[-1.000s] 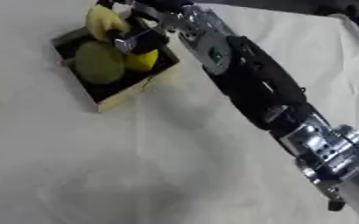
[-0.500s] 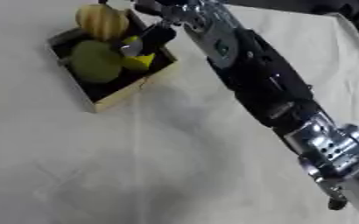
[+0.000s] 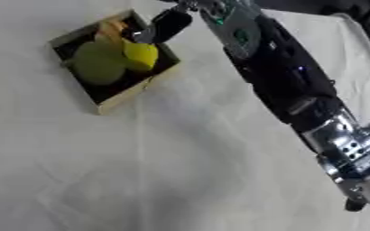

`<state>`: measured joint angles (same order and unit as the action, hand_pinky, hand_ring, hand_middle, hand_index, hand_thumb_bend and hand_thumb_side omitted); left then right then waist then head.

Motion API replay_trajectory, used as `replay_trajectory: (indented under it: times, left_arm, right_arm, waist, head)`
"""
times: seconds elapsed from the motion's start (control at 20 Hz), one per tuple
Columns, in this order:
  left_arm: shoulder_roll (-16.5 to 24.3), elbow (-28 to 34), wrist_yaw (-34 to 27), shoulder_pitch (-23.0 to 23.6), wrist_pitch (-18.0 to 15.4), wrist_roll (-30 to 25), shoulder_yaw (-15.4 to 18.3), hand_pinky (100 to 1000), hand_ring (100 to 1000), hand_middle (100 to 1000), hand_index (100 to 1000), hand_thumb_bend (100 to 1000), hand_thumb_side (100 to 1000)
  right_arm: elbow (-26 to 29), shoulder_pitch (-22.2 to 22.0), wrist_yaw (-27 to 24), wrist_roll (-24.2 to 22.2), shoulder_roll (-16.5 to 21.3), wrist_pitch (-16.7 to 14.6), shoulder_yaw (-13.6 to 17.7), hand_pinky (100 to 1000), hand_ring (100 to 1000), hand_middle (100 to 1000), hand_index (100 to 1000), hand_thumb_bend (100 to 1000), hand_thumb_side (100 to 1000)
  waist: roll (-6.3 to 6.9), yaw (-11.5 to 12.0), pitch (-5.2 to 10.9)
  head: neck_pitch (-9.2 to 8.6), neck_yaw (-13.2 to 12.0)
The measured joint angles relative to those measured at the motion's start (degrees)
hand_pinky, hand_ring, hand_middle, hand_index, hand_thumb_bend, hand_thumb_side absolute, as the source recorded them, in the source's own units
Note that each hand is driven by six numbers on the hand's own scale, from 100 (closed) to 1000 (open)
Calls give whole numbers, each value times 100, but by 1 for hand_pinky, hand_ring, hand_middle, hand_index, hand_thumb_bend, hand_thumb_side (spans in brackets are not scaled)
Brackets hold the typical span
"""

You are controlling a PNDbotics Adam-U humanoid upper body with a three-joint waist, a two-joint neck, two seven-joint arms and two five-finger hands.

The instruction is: Pick up objects on the table and place them in the box.

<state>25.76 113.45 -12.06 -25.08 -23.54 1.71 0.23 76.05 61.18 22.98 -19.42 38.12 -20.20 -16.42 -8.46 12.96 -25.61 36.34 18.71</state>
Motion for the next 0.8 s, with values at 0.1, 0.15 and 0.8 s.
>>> replay_trajectory:
  times: [0.1, 0.15, 0.8]
  left_arm:
    - [0, 0, 1, 40, 7, 14, 6, 720, 776, 731, 833, 100, 566]
    - [2, 0, 3, 57, 8, 22, 15, 720, 776, 731, 833, 100, 566]
    - [872, 1, 699, 682, 76, 759, 293, 719, 774, 721, 815, 100, 521]
  right_arm:
    - [251, -104, -294, 109, 118, 230, 79, 981, 1000, 792, 972, 100, 147]
    - [440, -186, -474, 197, 200, 385, 127, 975, 1000, 787, 957, 100, 135]
    - [3686, -2482, -3051, 2446, 1824, 1394, 1191, 956, 941, 730, 825, 100, 100]
  waist:
    - [26, -48, 26]
    - [43, -74, 43]
    - [416, -563, 144]
  head:
    - [39, -39]
    - [44, -72]
    - [144, -990]
